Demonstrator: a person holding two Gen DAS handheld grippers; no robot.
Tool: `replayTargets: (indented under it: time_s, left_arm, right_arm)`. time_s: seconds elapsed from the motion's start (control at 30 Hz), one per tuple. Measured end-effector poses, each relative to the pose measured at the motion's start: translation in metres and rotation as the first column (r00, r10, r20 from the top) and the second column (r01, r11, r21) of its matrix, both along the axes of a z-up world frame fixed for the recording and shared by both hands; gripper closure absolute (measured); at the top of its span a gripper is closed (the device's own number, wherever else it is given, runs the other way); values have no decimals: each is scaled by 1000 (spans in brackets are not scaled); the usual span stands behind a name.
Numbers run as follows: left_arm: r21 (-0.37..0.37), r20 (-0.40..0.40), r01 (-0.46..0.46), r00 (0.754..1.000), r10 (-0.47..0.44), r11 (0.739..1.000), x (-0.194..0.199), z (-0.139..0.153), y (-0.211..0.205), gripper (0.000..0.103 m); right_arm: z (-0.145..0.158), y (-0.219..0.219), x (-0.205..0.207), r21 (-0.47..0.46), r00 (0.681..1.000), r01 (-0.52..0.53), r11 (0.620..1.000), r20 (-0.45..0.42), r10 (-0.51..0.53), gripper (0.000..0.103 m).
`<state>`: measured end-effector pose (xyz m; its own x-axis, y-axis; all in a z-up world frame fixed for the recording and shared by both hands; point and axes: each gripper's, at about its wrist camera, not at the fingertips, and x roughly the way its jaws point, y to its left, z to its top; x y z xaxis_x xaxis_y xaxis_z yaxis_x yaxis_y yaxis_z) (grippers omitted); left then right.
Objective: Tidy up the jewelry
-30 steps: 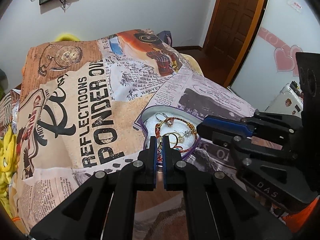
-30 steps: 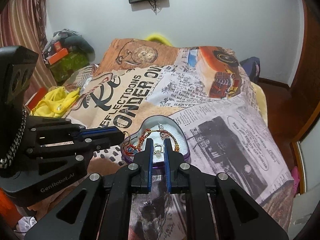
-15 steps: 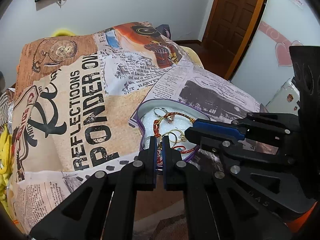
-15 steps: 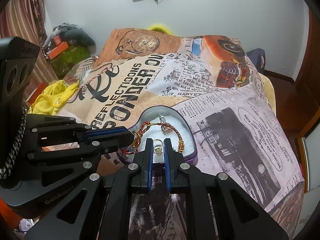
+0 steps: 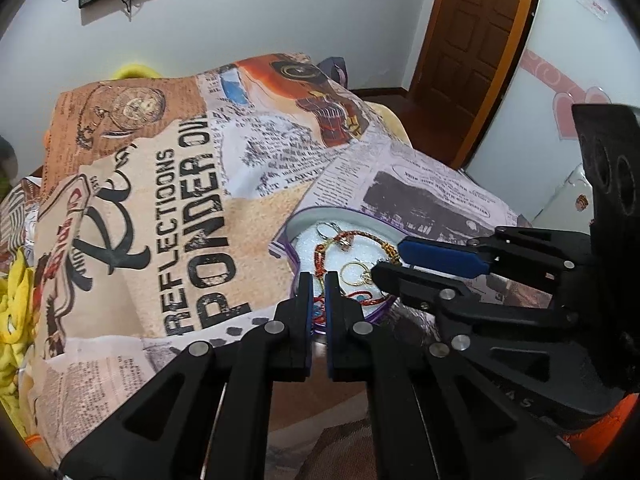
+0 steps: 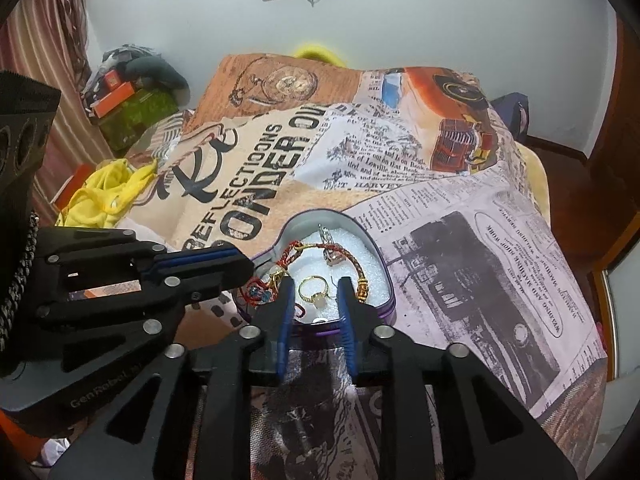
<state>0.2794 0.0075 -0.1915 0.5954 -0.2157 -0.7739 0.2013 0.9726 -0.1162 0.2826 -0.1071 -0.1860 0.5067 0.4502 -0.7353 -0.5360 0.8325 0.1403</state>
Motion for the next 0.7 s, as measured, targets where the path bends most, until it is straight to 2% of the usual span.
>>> replayTargets:
  time_s: [0.23,0.4,0.57,0.7]
  left_arm:
    - [-3,69,-40,997,40,999,-20,33,12,98]
    - [-7,163,-57,985,57,998,-45,71,13,98]
    - [-1,304,-72,950,69,997,-84,119,8,94]
    - [2,433,-88,898,78,996,-122,157,2,89]
  right_arm:
    - [22,-3,-13,11,999,5,1000,50,-6,82]
    - [57,-9,-36,28,990,19,999,142,-23,82]
    - [102,-21,-67,74,962,39,997,266,-57,82]
    - [140,-32,-100,126,920,55,991,378,-99,82]
